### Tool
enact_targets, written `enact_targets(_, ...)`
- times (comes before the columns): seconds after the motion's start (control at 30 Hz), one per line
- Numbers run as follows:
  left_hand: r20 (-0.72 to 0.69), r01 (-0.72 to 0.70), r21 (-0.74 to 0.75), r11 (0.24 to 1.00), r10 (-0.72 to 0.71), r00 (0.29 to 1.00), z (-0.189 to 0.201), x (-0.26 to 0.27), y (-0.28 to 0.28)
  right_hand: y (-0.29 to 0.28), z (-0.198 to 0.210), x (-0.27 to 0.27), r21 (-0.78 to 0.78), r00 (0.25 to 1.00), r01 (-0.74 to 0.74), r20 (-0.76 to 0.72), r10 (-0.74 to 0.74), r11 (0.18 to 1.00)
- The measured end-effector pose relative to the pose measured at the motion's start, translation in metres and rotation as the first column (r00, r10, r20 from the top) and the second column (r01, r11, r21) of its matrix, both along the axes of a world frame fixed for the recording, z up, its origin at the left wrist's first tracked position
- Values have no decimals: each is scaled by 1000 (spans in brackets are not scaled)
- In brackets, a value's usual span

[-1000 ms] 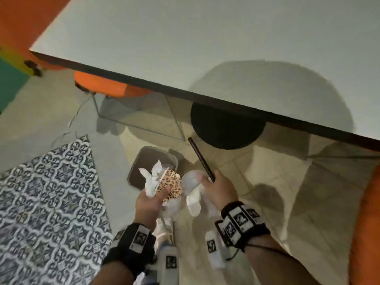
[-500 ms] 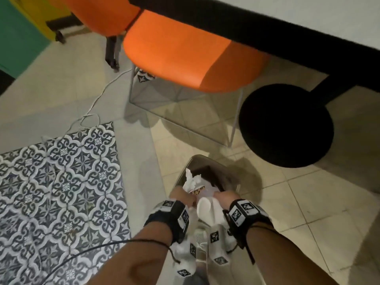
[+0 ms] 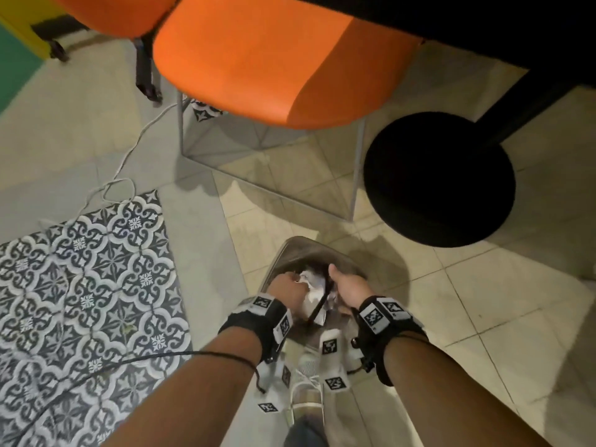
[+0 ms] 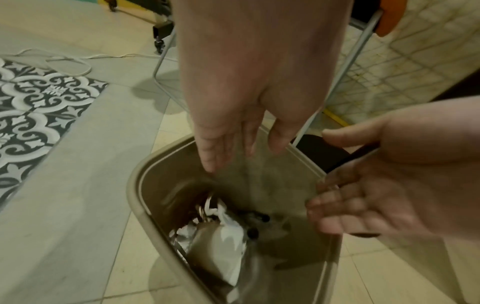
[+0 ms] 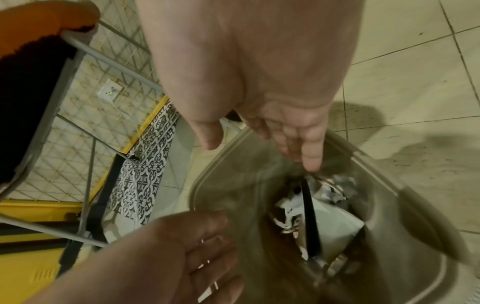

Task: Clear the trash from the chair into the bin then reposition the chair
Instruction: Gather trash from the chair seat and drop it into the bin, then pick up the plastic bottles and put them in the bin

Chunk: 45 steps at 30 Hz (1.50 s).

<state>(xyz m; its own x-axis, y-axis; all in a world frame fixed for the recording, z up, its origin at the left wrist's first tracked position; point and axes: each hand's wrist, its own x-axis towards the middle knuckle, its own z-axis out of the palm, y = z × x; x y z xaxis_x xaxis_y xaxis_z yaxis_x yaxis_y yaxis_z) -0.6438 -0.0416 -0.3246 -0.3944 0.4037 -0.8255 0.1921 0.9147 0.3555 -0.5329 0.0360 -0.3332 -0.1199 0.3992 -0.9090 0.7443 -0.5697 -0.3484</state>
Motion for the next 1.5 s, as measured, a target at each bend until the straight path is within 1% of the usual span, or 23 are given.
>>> enact_targets(0.13,-156,85,84,993,-71,985,21,20,4,2,34,27,32,993,53,-109,-49,998)
enact_targets(0.2,-154,91,182,979,-62,986,43,43,11,4,58,53,82,990,66,-131,-54,994)
enact_targets(0.27,-158,135,260,956,-95,983,64,75,19,5,84,88,156,983,97,-171,-70,983)
enact_targets(0.37,-136,205,341,917,-168,976,93,143,32,5,119,162,238,955,244,-224,-191,940)
enact_targets(0.43,-106,239,382,893,-214,971,116,203,43,6,145,226,315,925,354,-259,-278,881)
enact_targets(0.5,-52,262,462,847,-269,962,136,267,53,5,170,297,419,908,409,-280,-313,811)
enact_targets(0.6,49,262,548,794,-344,938,159,368,64,-4,203,409,562,882,471,-295,-368,680)
enact_targets(0.63,85,270,566,779,-380,921,168,409,68,-9,214,455,622,868,492,-292,-402,609)
enact_targets(0.7,171,258,575,777,-422,890,185,488,69,-23,235,541,719,845,480,-224,-486,503)
enact_targets(0.77,217,264,596,759,-468,857,198,561,66,-39,252,619,768,804,449,-123,-582,456)
enact_targets(0.83,175,351,620,702,-559,810,209,628,63,-57,269,689,799,749,442,-78,-658,408)
enact_targets(0.9,122,417,638,648,-619,776,220,685,64,-76,278,748,867,703,367,-22,-711,336)
enact_targets(0.93,97,431,658,618,-637,765,225,710,65,-85,279,774,887,682,325,20,-731,327)
enact_targets(0.97,60,438,691,575,-650,758,227,731,68,-94,278,796,890,657,291,82,-750,352)
enact_targets(1.03,-8,460,738,494,-674,738,233,767,75,-114,276,831,847,594,264,235,-769,462)
enact_targets(1.1,-76,514,738,437,-704,706,236,794,84,-134,272,849,732,536,339,365,-761,591)
enact_targets(1.17,-114,531,752,390,-717,688,242,817,96,-149,264,854,598,538,443,419,-732,668)
enact_targets(1.23,-148,543,764,349,-724,674,246,839,116,-155,247,853,501,563,485,448,-694,717)
enact_targets(1.27,-192,570,761,311,-730,656,245,851,130,-155,239,852,468,581,484,461,-671,740)
enact_targets(1.33,-356,658,737,155,-739,573,243,874,158,-150,230,850,411,611,475,483,-628,778)
enact_targets(1.37,-421,691,719,75,-744,519,242,886,171,-145,228,850,408,609,478,484,-628,778)
enact_targets(1.43,-518,751,657,-63,-762,389,240,910,195,-136,232,853,436,582,532,434,-688,725)
enact_targets(1.5,-618,803,556,-216,-753,226,239,934,214,-126,240,858,490,530,604,341,-776,628)
